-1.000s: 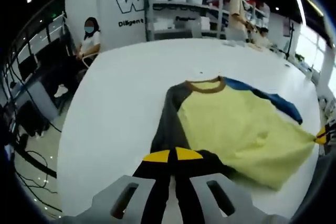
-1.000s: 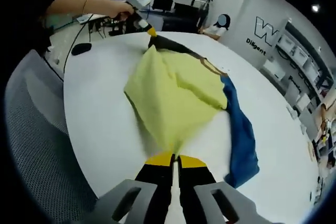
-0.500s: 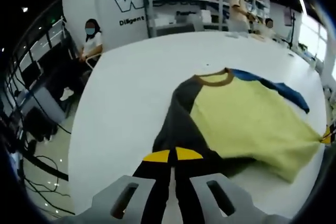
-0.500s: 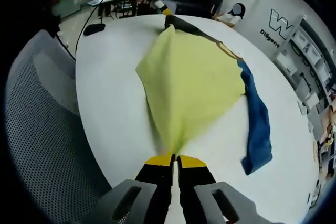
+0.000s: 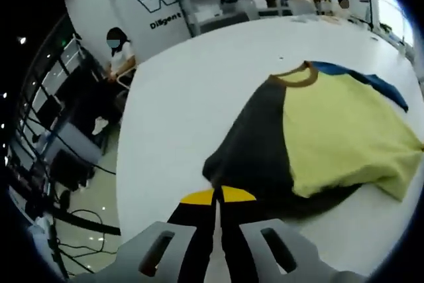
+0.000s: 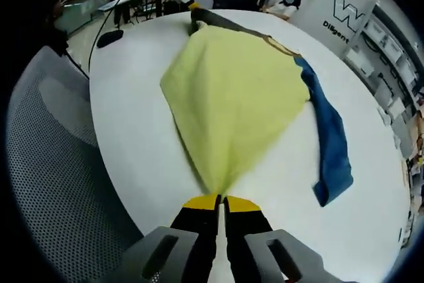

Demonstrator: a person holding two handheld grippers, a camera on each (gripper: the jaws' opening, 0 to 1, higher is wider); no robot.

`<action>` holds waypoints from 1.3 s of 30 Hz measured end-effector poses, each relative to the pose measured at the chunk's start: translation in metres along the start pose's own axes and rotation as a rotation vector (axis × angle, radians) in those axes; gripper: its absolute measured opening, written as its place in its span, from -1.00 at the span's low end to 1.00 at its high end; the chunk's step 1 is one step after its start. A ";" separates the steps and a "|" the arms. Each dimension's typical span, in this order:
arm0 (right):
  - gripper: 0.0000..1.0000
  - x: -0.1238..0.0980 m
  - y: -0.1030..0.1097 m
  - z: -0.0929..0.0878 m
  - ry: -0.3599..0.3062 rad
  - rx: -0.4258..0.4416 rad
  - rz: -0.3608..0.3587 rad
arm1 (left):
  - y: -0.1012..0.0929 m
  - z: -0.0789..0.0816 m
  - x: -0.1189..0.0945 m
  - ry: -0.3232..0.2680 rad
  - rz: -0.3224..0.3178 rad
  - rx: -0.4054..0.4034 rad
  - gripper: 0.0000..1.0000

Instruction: Fold the garment on the visible template until the final outline fits inside the template.

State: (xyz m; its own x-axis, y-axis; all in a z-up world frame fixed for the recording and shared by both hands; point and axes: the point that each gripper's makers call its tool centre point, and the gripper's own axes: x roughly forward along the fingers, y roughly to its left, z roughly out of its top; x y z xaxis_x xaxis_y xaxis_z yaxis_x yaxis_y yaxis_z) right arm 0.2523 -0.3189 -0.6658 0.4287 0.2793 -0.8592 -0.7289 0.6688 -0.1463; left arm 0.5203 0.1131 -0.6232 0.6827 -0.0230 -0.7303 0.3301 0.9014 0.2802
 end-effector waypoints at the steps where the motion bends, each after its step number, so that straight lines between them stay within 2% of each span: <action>1: -1.00 0.000 0.000 0.000 -0.001 0.007 -0.001 | 0.003 0.000 0.001 0.006 0.007 0.011 -0.99; 9: -1.00 0.001 0.000 -0.001 0.001 0.027 0.001 | 0.005 0.006 0.011 0.036 0.039 0.184 -0.99; 12: -1.00 0.002 0.000 -0.001 0.003 0.029 0.001 | 0.004 0.005 0.011 0.038 0.056 0.178 -0.98; 18: -1.00 0.002 0.002 0.001 -0.014 0.068 0.010 | 0.002 0.002 0.002 0.023 0.041 0.109 -0.92; 22: -1.00 0.002 0.000 0.002 -0.020 0.076 0.001 | 0.004 -0.001 -0.007 0.020 0.048 0.071 -0.71; 23: -1.00 0.002 -0.001 0.003 -0.021 0.076 -0.001 | 0.003 -0.001 -0.010 0.011 0.042 0.049 -0.67; 24: -1.00 0.002 -0.001 0.003 -0.021 0.076 -0.002 | -0.002 -0.002 -0.014 0.001 0.024 -0.011 -0.61; 27: -1.00 0.001 -0.001 0.004 -0.026 0.074 -0.008 | -0.008 -0.007 -0.021 -0.007 -0.010 -0.107 -0.35; 28: -1.00 0.001 -0.001 0.004 -0.028 0.072 -0.009 | -0.008 -0.010 -0.023 -0.013 -0.009 -0.100 -0.29; 31: -1.00 0.000 -0.002 0.006 -0.037 0.076 -0.012 | -0.009 -0.020 -0.028 -0.014 -0.008 -0.149 -0.20; 33: -1.00 -0.001 -0.002 0.007 -0.046 0.082 -0.014 | -0.018 -0.025 -0.030 -0.021 -0.039 -0.206 -0.15; 39: -1.00 -0.001 -0.002 0.008 -0.056 0.096 -0.009 | -0.032 -0.034 -0.034 -0.033 -0.049 -0.256 -0.02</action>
State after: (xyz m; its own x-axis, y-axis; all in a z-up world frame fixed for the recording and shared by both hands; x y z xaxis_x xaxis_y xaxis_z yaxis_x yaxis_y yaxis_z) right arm 0.2574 -0.3149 -0.6604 0.4661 0.3095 -0.8288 -0.6716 0.7337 -0.1037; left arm 0.4639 0.0995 -0.6288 0.6924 -0.0792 -0.7172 0.1903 0.9788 0.0756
